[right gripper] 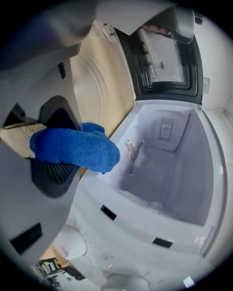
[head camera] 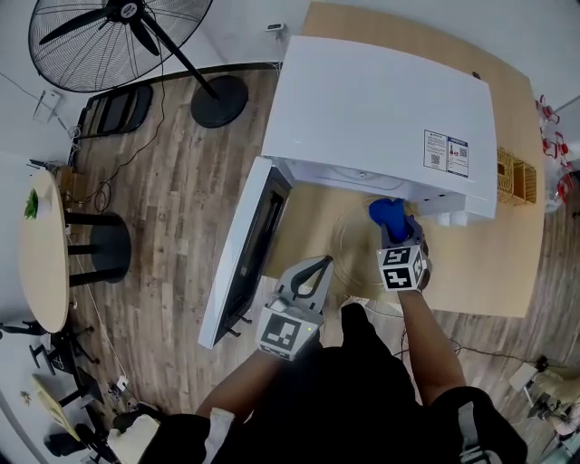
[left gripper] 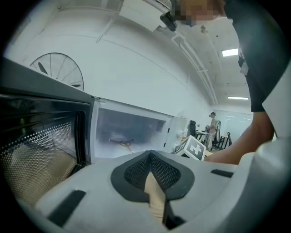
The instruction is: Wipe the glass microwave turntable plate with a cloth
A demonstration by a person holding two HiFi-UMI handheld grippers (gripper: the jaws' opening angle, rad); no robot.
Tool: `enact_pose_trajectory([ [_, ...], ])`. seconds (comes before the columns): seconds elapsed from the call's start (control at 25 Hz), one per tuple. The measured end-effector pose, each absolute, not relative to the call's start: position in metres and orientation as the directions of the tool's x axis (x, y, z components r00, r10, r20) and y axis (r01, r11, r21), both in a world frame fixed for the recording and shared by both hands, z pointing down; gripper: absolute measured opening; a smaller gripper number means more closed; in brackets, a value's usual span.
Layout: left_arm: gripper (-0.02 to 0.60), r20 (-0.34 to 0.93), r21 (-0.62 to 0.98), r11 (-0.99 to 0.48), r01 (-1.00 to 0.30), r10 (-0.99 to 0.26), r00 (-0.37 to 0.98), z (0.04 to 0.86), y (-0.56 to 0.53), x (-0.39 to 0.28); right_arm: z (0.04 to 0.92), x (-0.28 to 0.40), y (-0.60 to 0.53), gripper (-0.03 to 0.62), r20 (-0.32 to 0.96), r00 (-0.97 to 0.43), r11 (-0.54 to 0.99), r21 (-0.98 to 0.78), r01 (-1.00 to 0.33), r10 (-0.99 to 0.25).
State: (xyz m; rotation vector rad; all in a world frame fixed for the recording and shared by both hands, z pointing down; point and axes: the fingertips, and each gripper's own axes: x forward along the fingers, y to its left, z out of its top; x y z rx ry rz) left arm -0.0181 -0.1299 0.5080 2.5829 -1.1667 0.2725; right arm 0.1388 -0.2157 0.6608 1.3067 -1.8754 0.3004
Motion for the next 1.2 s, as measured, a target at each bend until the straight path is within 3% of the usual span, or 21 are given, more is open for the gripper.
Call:
enact_pose_trajectory([
  [0.32, 0.006, 0.283, 0.170, -0.637, -0.752, -0.699, 0.657, 0.504, -0.134, -0.014, 0.661, 0.170, -0.212, 0.140, 0.725, -0.062, 0.339, 0.243, -0.909, -0.686],
  [0.52, 0.006, 0.300, 0.163, -0.627, -0.762, -0.704, 0.644, 0.510, -0.134, -0.017, 0.652, 0.162, -0.210, 0.140, 0.697, -0.127, 0.329, 0.163, -0.930, -0.706],
  [0.76, 0.006, 0.309, 0.164, -0.618, -0.769, -0.708, 0.635, 0.510, -0.130, -0.019, 0.632, 0.120, -0.191, 0.141, 0.666, -0.266, 0.428, 0.089, -0.900, -0.698],
  [1.2, 0.006, 0.313, 0.157, -0.602, -0.783, -0.721, 0.618, 0.507, -0.123, -0.024, 0.649, 0.022, -0.132, 0.140, 0.707, -0.452, 0.667, 0.037, -0.744, -0.544],
])
